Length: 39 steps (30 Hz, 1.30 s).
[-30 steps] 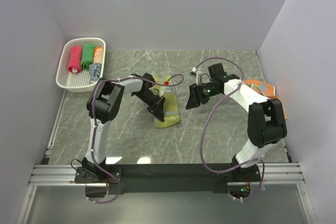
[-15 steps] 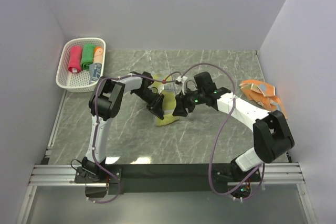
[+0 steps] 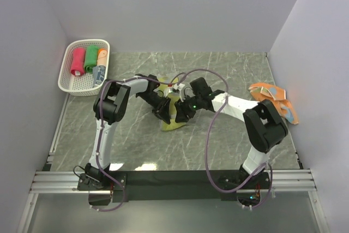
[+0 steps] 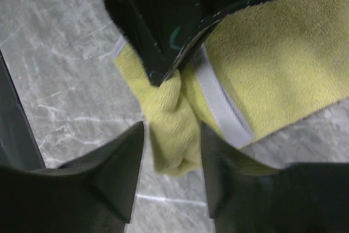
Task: Roll the towels
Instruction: Roll the towel
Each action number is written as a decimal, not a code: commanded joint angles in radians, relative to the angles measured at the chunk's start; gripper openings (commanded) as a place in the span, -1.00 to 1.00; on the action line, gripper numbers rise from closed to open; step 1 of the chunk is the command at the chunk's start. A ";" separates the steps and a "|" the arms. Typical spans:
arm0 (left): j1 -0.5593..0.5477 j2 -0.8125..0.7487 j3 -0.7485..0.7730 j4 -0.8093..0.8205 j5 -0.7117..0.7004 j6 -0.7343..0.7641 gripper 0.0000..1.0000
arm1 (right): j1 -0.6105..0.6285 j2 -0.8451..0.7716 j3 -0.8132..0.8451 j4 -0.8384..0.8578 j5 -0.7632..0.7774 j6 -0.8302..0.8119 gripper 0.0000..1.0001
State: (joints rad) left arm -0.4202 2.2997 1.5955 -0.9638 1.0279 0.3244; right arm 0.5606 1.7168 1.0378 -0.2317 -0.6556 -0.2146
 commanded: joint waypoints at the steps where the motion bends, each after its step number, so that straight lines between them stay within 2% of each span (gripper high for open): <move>1: 0.006 0.023 0.020 0.045 -0.065 0.025 -0.39 | 0.007 0.052 0.059 -0.011 -0.015 0.021 -0.02; 3: 0.015 0.014 0.011 0.057 -0.060 0.010 -0.38 | 0.005 0.075 0.077 -0.021 -0.022 0.034 -0.30; 8: 0.046 -0.009 -0.019 0.099 -0.040 -0.033 -0.33 | -0.007 0.084 0.053 -0.011 -0.047 0.064 -0.58; 12: 0.063 -0.022 -0.017 0.092 -0.034 -0.030 -0.24 | -0.007 0.101 0.063 -0.011 -0.068 0.087 -0.98; 19: 0.127 -0.212 -0.181 0.232 0.020 -0.068 0.03 | -0.041 0.188 0.114 -0.034 -0.170 0.187 -1.00; 25: 0.193 -0.390 -0.319 0.321 -0.006 -0.116 0.09 | -0.057 0.308 0.209 -0.089 -0.288 0.276 -1.00; 28: 0.205 -0.525 -0.414 0.405 -0.074 -0.108 0.10 | -0.057 0.369 0.271 -0.133 -0.326 0.304 -1.00; 31: 0.178 -0.679 -0.526 0.514 -0.233 -0.059 0.12 | -0.070 0.400 0.278 -0.115 -0.371 0.360 -1.00; 36: -0.001 -0.885 -0.740 0.721 -0.561 0.146 0.13 | -0.094 0.444 0.257 -0.074 -0.430 0.446 -1.00; 39: -0.119 -0.942 -0.845 0.812 -0.656 0.270 0.13 | -0.110 0.464 0.248 -0.055 -0.453 0.477 -1.00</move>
State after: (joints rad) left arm -0.4709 1.3960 0.8364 -0.3099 0.5663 0.4225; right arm 0.4679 2.1567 1.2896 -0.3141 -1.0641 0.2039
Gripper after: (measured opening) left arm 0.565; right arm 0.024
